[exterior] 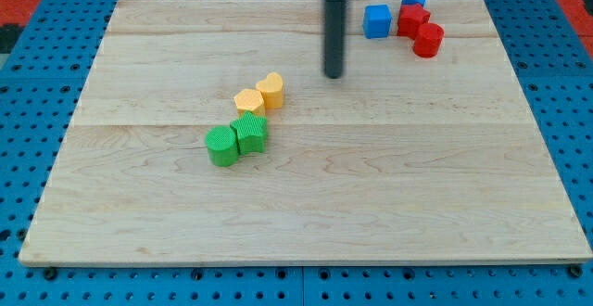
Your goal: Move your arm towards the group of blocks
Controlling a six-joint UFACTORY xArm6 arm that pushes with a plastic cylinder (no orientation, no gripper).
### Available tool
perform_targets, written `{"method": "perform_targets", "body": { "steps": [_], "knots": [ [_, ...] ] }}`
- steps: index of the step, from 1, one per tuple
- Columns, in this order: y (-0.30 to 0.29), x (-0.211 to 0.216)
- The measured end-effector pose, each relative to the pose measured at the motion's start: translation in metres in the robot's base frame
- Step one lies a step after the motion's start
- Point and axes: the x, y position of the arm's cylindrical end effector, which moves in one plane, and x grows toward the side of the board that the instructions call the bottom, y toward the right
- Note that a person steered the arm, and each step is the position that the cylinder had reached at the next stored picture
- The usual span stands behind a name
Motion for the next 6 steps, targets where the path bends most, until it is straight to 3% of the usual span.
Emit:
{"method": "perform_targets", "body": {
  "steps": [2, 3, 4, 6],
  "knots": [
    [0.025, 0.002],
    [0.002, 0.01],
    [0.041, 0.02],
    [0.132, -0.01]
  ]
}}
